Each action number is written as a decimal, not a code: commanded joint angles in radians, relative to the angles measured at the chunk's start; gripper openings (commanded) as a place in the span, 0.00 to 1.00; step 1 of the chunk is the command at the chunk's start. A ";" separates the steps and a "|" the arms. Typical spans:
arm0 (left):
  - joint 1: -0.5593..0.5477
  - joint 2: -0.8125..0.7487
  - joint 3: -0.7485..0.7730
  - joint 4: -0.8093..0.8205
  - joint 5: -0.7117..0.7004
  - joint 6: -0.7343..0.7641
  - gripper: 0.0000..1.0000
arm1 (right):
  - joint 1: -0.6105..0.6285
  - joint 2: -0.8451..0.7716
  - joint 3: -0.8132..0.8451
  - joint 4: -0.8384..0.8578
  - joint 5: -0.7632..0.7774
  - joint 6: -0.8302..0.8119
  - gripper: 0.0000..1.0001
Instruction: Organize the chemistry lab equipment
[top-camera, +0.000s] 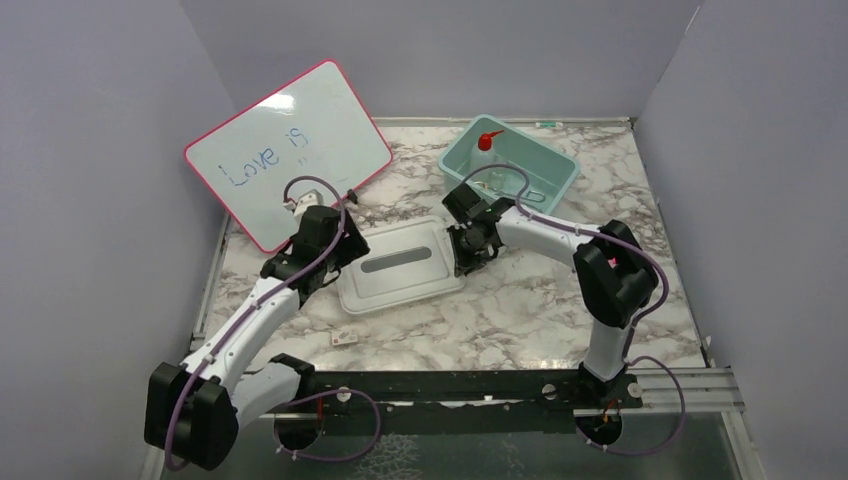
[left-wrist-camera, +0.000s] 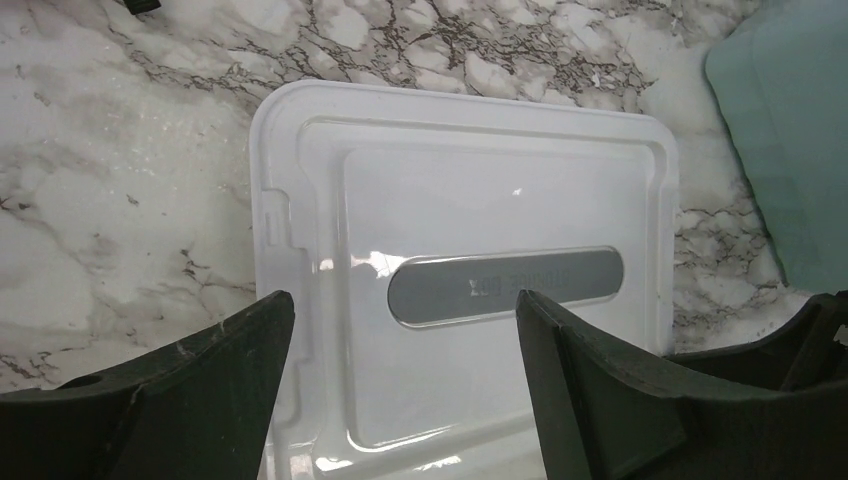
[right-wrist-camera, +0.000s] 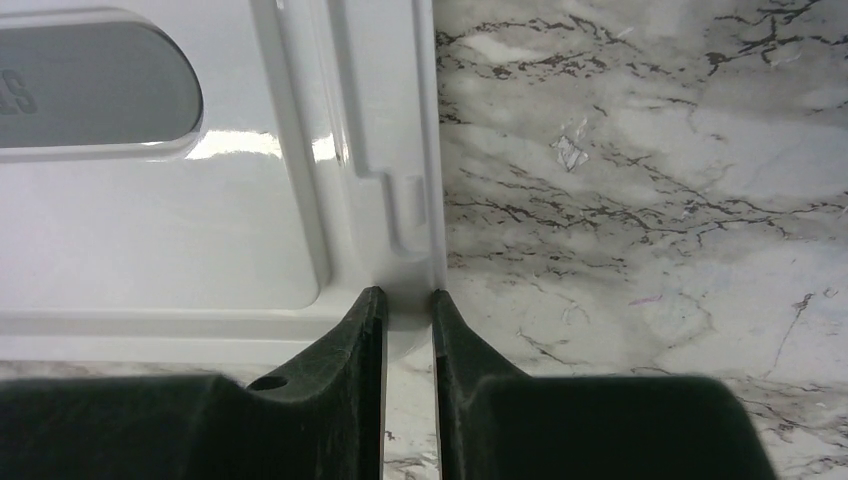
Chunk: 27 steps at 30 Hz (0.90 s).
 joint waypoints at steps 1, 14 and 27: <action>0.006 -0.093 -0.015 -0.100 -0.066 -0.134 0.85 | -0.031 -0.073 -0.026 0.021 -0.136 0.014 0.01; 0.006 -0.146 -0.094 -0.172 -0.033 -0.320 0.93 | -0.104 -0.089 -0.069 0.080 -0.322 0.147 0.01; 0.006 -0.343 -0.260 0.225 0.178 -0.448 0.41 | -0.107 -0.118 -0.107 0.122 -0.375 0.208 0.01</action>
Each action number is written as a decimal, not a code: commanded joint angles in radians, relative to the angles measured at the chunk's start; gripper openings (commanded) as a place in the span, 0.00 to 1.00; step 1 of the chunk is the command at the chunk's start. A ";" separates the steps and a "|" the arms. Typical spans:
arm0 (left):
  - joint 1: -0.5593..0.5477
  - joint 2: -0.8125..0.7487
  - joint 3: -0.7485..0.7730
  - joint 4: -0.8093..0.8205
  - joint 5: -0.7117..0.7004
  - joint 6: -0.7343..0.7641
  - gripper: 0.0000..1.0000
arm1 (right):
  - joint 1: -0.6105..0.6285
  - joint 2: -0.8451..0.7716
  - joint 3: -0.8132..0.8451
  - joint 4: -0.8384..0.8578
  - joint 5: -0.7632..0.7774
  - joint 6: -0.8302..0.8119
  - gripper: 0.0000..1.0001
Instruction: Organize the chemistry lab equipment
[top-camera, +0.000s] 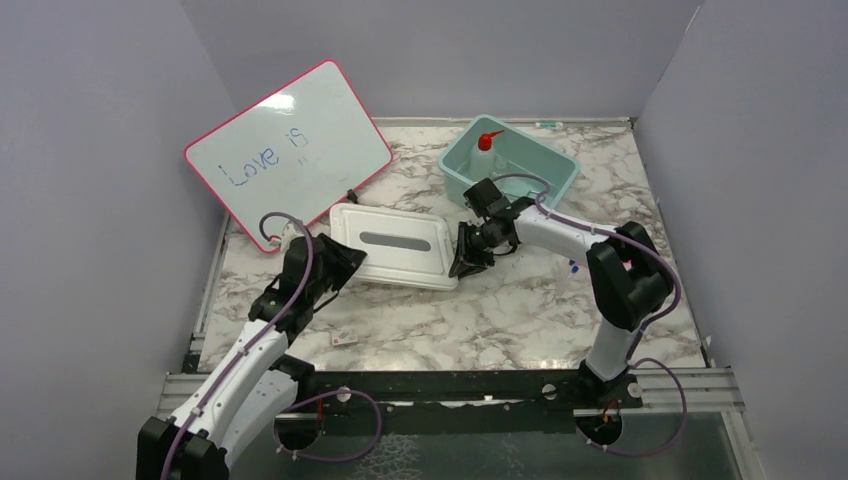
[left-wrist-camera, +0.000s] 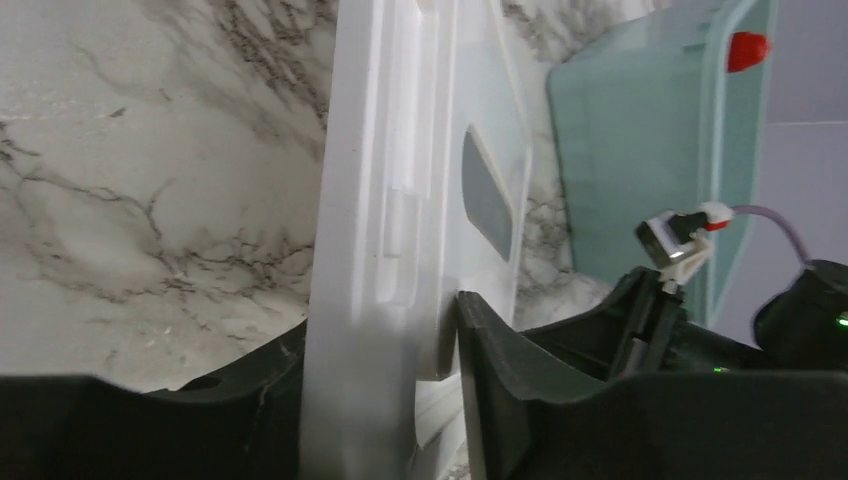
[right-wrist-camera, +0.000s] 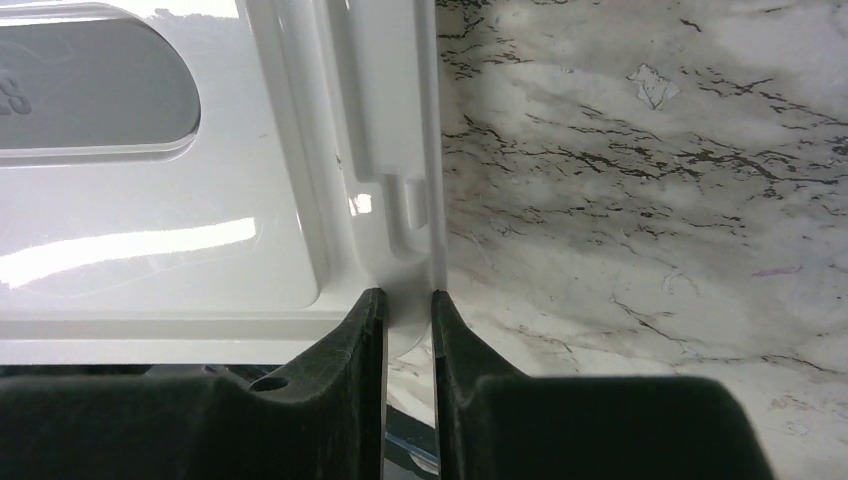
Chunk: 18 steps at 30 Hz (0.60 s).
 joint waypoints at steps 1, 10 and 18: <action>0.004 -0.097 -0.045 0.149 0.048 -0.082 0.36 | -0.002 -0.057 -0.011 0.039 -0.052 0.014 0.01; 0.004 -0.138 0.034 0.198 0.041 0.055 0.00 | -0.004 -0.209 0.019 0.040 0.065 -0.093 0.43; 0.004 -0.068 0.345 0.111 0.115 0.232 0.00 | -0.068 -0.353 0.230 0.002 0.188 -0.225 0.56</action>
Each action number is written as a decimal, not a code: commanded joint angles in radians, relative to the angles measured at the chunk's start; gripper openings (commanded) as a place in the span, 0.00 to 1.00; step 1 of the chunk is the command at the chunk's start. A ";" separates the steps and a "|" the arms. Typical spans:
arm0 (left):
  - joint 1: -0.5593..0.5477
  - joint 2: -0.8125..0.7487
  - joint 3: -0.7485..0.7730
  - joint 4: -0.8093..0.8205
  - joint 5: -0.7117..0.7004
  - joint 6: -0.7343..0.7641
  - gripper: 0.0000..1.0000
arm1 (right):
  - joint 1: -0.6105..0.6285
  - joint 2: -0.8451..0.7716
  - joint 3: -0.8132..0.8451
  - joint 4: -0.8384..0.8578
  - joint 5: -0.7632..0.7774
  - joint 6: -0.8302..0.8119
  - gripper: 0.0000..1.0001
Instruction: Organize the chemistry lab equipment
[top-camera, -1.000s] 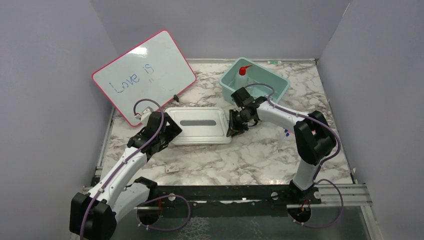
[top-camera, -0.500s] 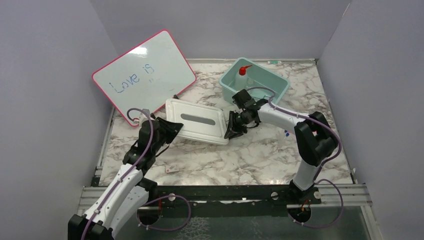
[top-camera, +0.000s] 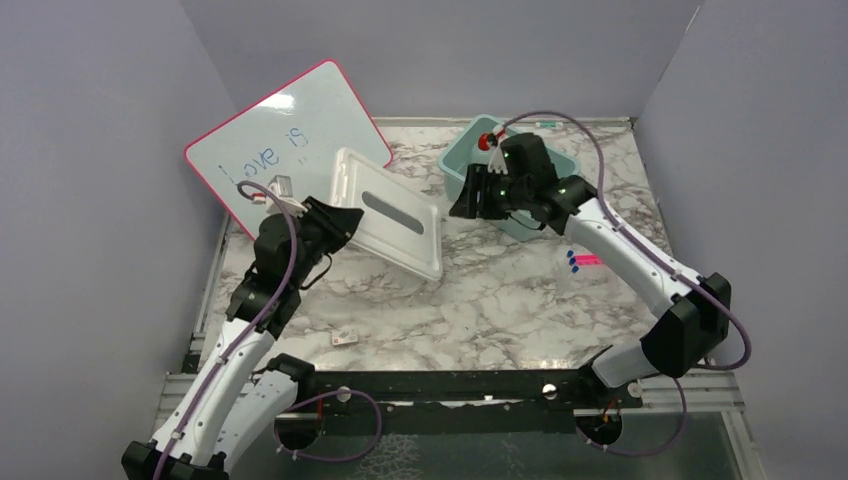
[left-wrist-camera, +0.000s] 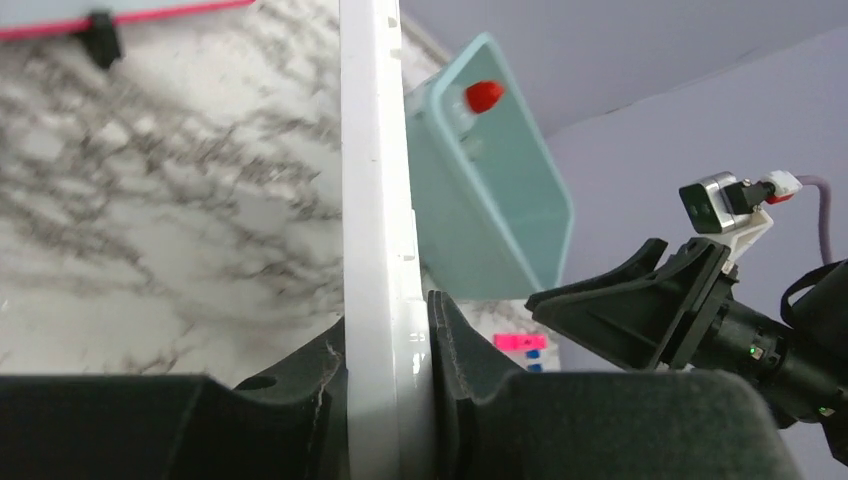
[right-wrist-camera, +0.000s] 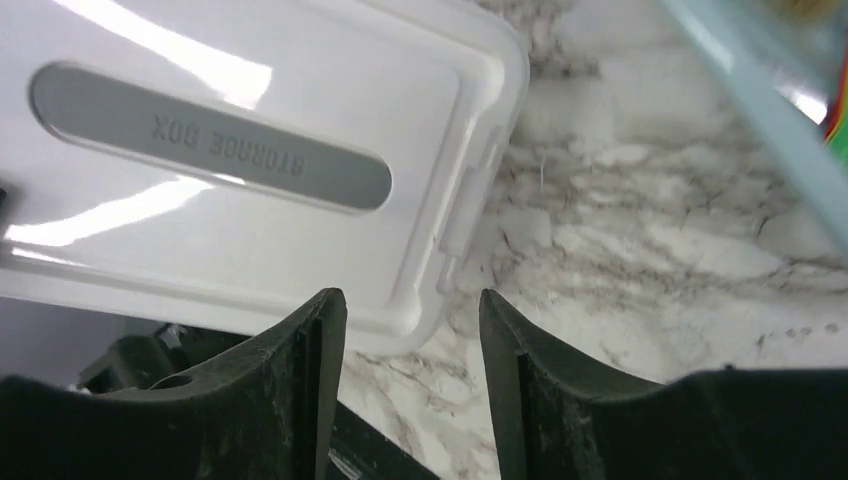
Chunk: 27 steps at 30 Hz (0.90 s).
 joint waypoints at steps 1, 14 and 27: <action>0.001 0.046 0.216 0.017 0.080 0.133 0.00 | -0.069 -0.053 0.154 -0.007 0.073 -0.078 0.56; 0.000 0.467 0.656 0.193 0.375 0.101 0.00 | -0.463 0.002 0.389 -0.003 -0.063 0.117 0.56; -0.053 1.174 1.104 0.541 0.673 -0.218 0.00 | -0.618 0.011 0.266 -0.028 0.083 0.081 0.56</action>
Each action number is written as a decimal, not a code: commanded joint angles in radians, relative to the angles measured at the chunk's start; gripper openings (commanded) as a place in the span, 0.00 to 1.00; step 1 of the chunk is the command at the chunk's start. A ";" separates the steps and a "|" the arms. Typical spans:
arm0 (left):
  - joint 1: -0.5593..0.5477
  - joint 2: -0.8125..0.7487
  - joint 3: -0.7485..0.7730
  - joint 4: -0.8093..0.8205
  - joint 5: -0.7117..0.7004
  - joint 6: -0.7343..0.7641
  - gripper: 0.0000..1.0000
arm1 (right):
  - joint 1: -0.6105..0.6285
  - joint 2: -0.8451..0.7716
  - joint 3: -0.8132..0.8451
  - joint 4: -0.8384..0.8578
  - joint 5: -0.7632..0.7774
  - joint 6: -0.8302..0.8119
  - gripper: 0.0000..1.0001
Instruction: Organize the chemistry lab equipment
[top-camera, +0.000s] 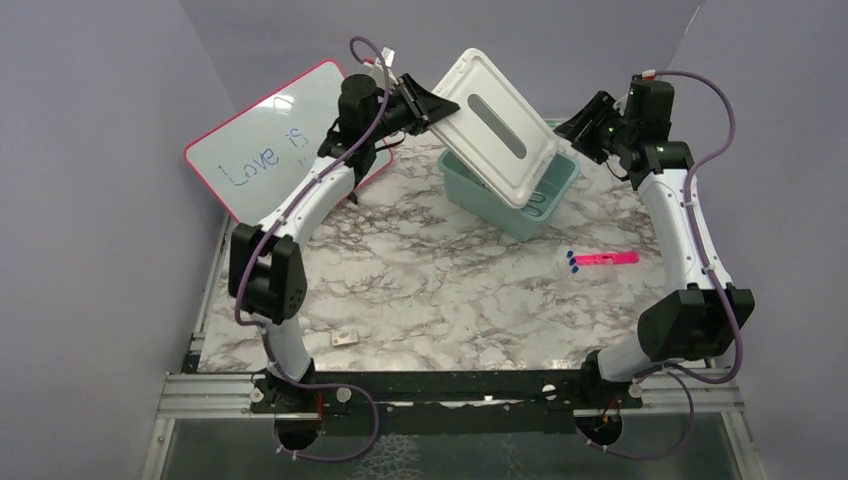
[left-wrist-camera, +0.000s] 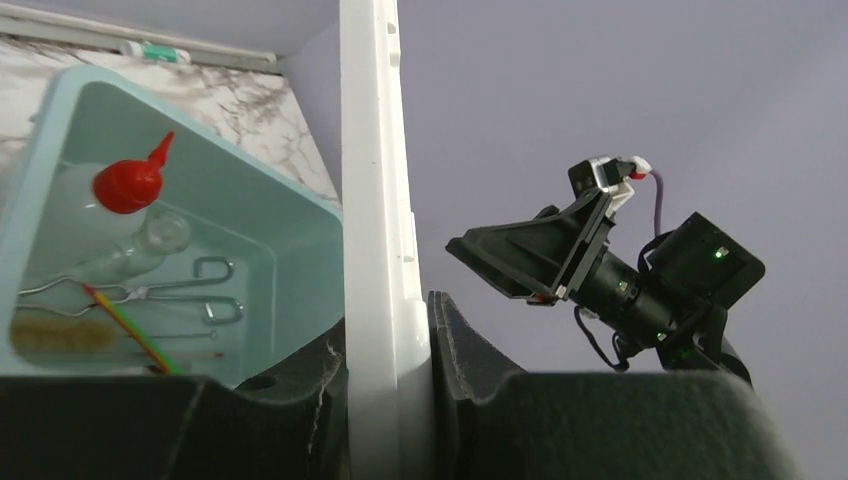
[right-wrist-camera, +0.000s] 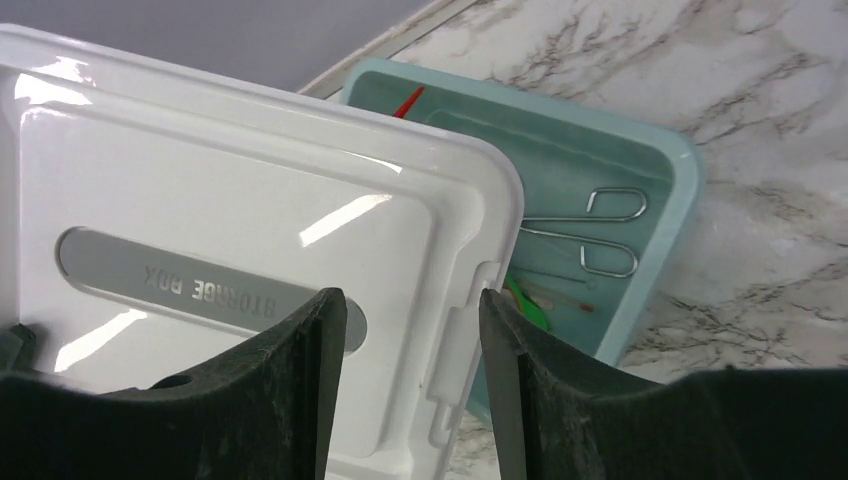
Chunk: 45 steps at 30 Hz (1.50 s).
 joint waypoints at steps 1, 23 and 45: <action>-0.045 0.210 0.232 0.175 0.151 -0.149 0.00 | -0.047 0.009 -0.049 -0.016 0.097 -0.021 0.56; -0.049 0.438 0.267 0.234 0.131 -0.188 0.00 | -0.060 0.218 -0.066 -0.046 0.160 -0.147 0.51; -0.056 0.363 0.074 0.234 -0.007 -0.214 0.26 | -0.060 0.283 -0.047 -0.047 0.290 -0.209 0.36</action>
